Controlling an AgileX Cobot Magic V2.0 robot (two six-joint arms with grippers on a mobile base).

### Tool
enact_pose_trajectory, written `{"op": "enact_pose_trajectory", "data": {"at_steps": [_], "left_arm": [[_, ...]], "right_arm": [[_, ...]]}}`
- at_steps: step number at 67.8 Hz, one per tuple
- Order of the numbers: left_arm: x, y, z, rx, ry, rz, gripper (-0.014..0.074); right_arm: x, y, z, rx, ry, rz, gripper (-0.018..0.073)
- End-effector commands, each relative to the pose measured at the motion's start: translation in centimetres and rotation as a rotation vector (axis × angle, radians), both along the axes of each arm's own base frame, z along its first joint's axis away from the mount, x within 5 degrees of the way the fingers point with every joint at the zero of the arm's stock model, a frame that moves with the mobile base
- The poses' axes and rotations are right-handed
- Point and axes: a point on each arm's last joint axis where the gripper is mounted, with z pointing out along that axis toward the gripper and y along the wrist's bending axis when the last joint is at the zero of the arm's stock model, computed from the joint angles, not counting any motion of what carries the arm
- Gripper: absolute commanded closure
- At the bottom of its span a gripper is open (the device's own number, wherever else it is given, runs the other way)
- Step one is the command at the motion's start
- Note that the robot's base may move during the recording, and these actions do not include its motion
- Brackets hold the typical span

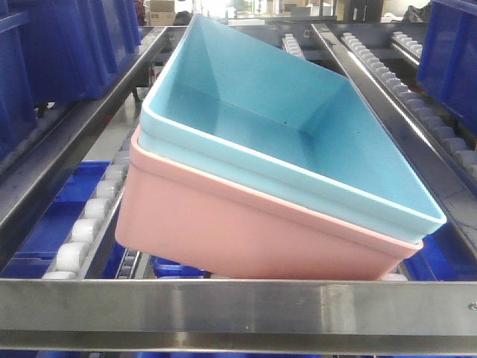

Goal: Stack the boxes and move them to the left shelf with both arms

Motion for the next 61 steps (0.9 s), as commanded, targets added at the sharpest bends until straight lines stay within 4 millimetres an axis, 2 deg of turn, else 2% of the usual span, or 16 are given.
{"op": "enact_pose_trajectory", "data": {"at_steps": [1,12,19,26,38,46,61], "left_arm": [[-0.2,0.1,0.6,-0.144,-0.116,-0.041,0.06],[0.0,2.1,-3.3,-0.339,-0.287,0.091,0.06],[-0.3,4.0,-6.1,-0.36,-0.342,0.196,0.06],[-0.8,5.7,-8.0,-0.375,-0.402,0.322,0.06],[-1.4,7.7,-9.9,-0.354,-0.532,0.551,0.06],[-1.1,8.4,-10.7,-0.315,-0.558,0.691,0.06],[-0.7,9.1,-12.4,-0.327,-0.653,0.82,0.06]], "right_arm": [[0.0,0.2,1.6,0.02,-0.102,0.029,0.0505],[0.0,0.2,1.6,0.02,-0.102,0.029,0.0505],[0.0,0.2,1.6,0.02,-0.102,0.029,0.0505],[0.0,0.2,1.6,0.02,-0.102,0.029,0.0505],[0.0,0.2,1.6,0.02,-0.102,0.029,0.0505],[0.0,0.2,1.6,0.02,-0.102,0.029,0.0505],[0.0,0.2,1.5,0.019,-0.101,0.028,0.0505]]}}
